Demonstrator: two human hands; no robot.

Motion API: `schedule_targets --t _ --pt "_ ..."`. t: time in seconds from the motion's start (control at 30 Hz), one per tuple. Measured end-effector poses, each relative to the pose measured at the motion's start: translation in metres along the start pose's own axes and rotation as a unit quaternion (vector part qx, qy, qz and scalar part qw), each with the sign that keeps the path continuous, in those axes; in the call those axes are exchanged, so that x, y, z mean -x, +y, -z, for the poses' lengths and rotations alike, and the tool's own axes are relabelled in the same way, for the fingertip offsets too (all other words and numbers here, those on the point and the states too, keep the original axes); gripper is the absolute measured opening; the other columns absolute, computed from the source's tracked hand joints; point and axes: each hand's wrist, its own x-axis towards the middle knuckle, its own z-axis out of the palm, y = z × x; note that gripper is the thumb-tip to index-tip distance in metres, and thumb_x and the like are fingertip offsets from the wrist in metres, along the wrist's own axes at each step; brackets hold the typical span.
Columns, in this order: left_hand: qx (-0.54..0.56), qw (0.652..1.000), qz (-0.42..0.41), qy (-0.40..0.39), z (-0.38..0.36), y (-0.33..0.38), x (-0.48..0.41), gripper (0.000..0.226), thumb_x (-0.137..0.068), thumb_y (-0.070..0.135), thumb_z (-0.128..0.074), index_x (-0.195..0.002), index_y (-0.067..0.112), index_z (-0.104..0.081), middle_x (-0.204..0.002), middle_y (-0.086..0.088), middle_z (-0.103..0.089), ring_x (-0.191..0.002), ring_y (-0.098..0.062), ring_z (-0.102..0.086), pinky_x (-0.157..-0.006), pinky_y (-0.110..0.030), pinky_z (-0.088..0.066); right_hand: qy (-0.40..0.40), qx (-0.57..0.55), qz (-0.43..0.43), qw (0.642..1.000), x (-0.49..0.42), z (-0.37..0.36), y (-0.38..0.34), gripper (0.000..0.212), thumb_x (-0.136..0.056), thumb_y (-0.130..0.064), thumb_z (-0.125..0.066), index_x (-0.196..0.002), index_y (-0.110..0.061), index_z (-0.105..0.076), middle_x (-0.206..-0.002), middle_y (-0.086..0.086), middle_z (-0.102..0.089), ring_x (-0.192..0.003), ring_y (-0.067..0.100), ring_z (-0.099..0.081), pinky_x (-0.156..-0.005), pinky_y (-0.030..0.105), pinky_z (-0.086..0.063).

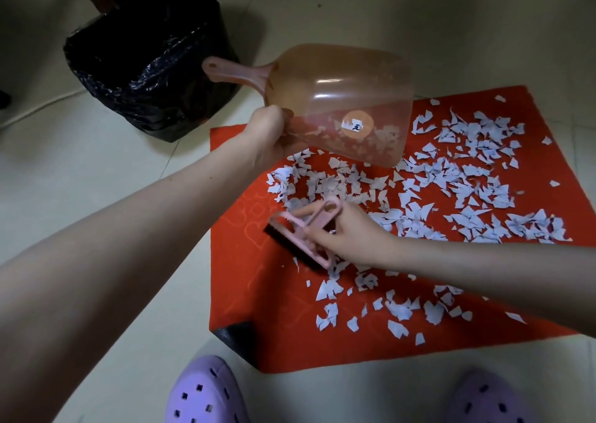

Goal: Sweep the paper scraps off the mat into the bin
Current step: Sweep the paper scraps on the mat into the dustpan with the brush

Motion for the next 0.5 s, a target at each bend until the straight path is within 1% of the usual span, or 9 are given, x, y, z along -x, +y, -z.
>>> schedule_targets --t 0.03,0.1,0.2,0.27,0.3,0.37,0.4,0.43,0.5 --pt "0.001 1.000 -0.001 0.002 0.001 -0.001 0.000 0.020 -0.098 0.003 -0.029 -0.092 0.007 -0.048 -0.084 -0.011 -0.063 -0.075 -0.021 -0.066 -0.075 -0.036 -0.059 -0.022 0.018 0.006 1.000 0.001 0.001 0.001 0.029 -0.093 -0.016 -0.057 -0.120 -0.022 -0.062 -0.083 -0.004 -0.071 -0.061 0.018 -0.065 -0.051 0.031 -0.052" --pt "0.001 1.000 -0.002 0.003 0.001 -0.001 0.000 0.021 -0.098 0.002 -0.029 -0.092 0.007 -0.048 -0.084 -0.011 -0.064 -0.076 -0.022 -0.066 -0.074 -0.035 -0.059 -0.055 0.018 0.012 0.998 0.005 -0.002 0.000 0.029 -0.092 -0.016 -0.058 -0.120 -0.021 -0.063 -0.079 -0.013 -0.069 -0.068 0.028 -0.067 -0.061 0.042 -0.056" --pt "0.003 1.000 -0.002 0.002 0.001 0.001 -0.001 0.020 -0.098 0.003 -0.029 -0.097 0.006 -0.049 -0.087 -0.012 -0.064 -0.077 -0.022 -0.067 -0.069 -0.033 -0.060 -0.063 -0.023 0.007 0.998 0.001 -0.011 0.002 0.031 -0.092 -0.016 -0.059 -0.123 -0.020 -0.062 -0.085 -0.001 -0.073 -0.076 0.020 -0.070 -0.074 0.044 -0.058" --pt "0.003 1.000 -0.002 0.003 0.000 0.000 -0.002 0.019 -0.098 0.003 -0.029 -0.102 0.005 -0.048 -0.088 -0.012 -0.064 -0.079 -0.023 -0.066 -0.071 -0.035 -0.060 -0.102 -0.010 0.013 0.995 -0.001 -0.020 0.006 0.030 -0.093 -0.019 -0.057 -0.122 -0.021 -0.062 -0.087 0.004 -0.073 -0.071 0.014 -0.069 -0.069 0.038 -0.059" --pt "-0.001 1.000 -0.003 0.003 -0.001 -0.001 -0.003 0.019 -0.098 0.002 -0.029 -0.103 0.004 -0.048 -0.088 -0.012 -0.063 -0.079 -0.023 -0.066 -0.074 -0.036 -0.059 -0.120 0.010 0.012 0.993 -0.002 -0.025 0.006 0.029 -0.094 -0.020 -0.055 -0.122 -0.021 -0.062 -0.085 0.006 -0.072 -0.062 0.012 -0.065 -0.059 0.030 -0.057" --pt "-0.005 1.000 -0.004 0.001 -0.003 -0.002 -0.003 0.020 -0.098 0.002 -0.029 -0.100 0.004 -0.049 -0.088 -0.012 -0.063 -0.080 -0.024 -0.066 -0.080 -0.039 -0.058 -0.130 0.061 0.008 0.990 -0.005 -0.029 0.008 0.028 -0.096 -0.022 -0.051 -0.122 -0.019 -0.061 -0.080 0.012 -0.070 -0.050 0.010 -0.051 -0.043 0.020 -0.041" --pt "-0.007 1.000 -0.003 -0.001 -0.003 -0.002 -0.003 0.020 -0.098 0.001 -0.029 -0.097 0.005 -0.049 -0.088 -0.012 -0.063 -0.080 -0.024 -0.066 -0.081 -0.039 -0.058 -0.116 0.076 0.005 0.990 -0.007 -0.026 0.007 0.028 -0.097 -0.022 -0.050 -0.123 -0.018 -0.060 -0.079 0.013 -0.069 -0.049 0.012 -0.050 -0.042 0.021 -0.039" --pt "-0.007 1.000 -0.003 -0.002 -0.004 -0.002 -0.003 0.022 -0.097 0.001 -0.029 -0.093 0.006 -0.050 -0.087 -0.011 -0.063 -0.081 -0.024 -0.066 -0.080 -0.038 -0.058 -0.092 0.091 0.005 0.992 -0.010 -0.020 0.006 0.028 -0.097 -0.022 -0.051 -0.123 -0.018 -0.060 -0.080 0.011 -0.069 -0.050 0.014 -0.053 -0.043 0.023 -0.042" --pt "0.001 1.000 -0.002 -0.005 -0.004 -0.002 -0.003 0.023 -0.097 -0.001 -0.028 -0.089 0.006 -0.050 -0.086 -0.011 -0.063 -0.084 -0.026 -0.066 -0.078 -0.038 -0.058 -0.025 0.105 0.034 0.994 -0.014 -0.004 0.001 0.029 -0.096 -0.019 -0.053 -0.124 -0.018 -0.060 -0.083 0.000 -0.069 -0.057 0.007 -0.061 -0.051 0.024 -0.051"
